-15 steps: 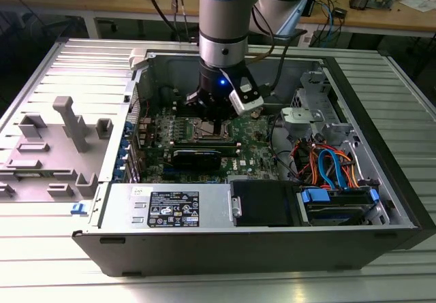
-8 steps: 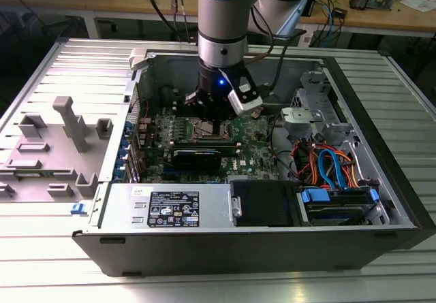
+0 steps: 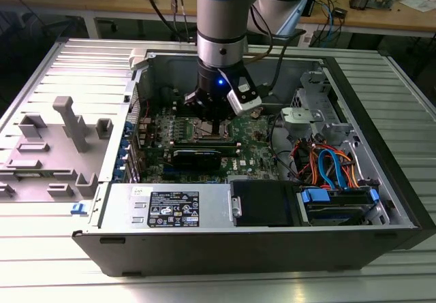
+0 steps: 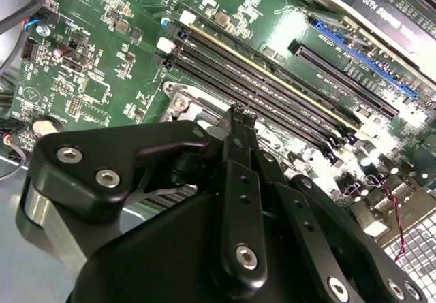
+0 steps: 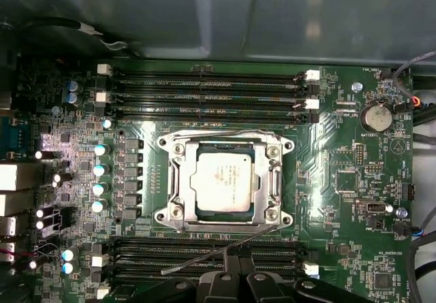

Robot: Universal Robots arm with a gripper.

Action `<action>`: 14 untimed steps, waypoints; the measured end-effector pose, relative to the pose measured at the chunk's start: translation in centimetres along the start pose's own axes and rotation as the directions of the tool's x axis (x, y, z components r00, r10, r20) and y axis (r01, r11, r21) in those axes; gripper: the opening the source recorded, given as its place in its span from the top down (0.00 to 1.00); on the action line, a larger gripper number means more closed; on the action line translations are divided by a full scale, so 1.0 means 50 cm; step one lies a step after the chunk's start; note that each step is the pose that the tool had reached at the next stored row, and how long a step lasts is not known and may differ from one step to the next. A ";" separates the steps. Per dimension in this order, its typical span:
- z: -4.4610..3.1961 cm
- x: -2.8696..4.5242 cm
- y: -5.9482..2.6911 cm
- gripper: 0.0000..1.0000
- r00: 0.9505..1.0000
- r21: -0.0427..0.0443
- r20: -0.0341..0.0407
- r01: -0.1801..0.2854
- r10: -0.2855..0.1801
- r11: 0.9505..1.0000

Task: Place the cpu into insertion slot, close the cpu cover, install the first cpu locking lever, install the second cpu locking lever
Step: 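Install the second cpu locking lever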

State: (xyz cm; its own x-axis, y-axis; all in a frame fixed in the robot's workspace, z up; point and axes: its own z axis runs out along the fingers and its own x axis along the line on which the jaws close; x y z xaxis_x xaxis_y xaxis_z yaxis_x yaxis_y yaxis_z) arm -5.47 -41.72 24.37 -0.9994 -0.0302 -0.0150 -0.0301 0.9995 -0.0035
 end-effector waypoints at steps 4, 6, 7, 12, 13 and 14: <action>0.000 0.001 -0.015 0.89 1.000 -0.025 0.001 0.000 0.000 1.000; 0.000 0.003 -0.028 0.89 1.000 -0.097 0.003 -0.001 0.002 0.995; 0.000 0.006 -0.038 0.89 1.000 -0.103 0.003 -0.001 0.002 0.995; 0.001 0.027 -0.051 0.89 1.000 -0.125 0.004 -0.002 0.002 0.992; 0.001 0.032 -0.053 0.89 1.000 -0.128 0.004 -0.002 0.002 0.992; 0.002 0.038 -0.055 0.89 1.000 -0.131 0.004 -0.002 0.002 0.991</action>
State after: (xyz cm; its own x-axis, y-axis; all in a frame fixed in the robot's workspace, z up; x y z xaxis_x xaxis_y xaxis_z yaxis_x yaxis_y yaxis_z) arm -7.29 -44.50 24.26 -0.9994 -0.0280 -0.0189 -0.0302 0.9913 0.1278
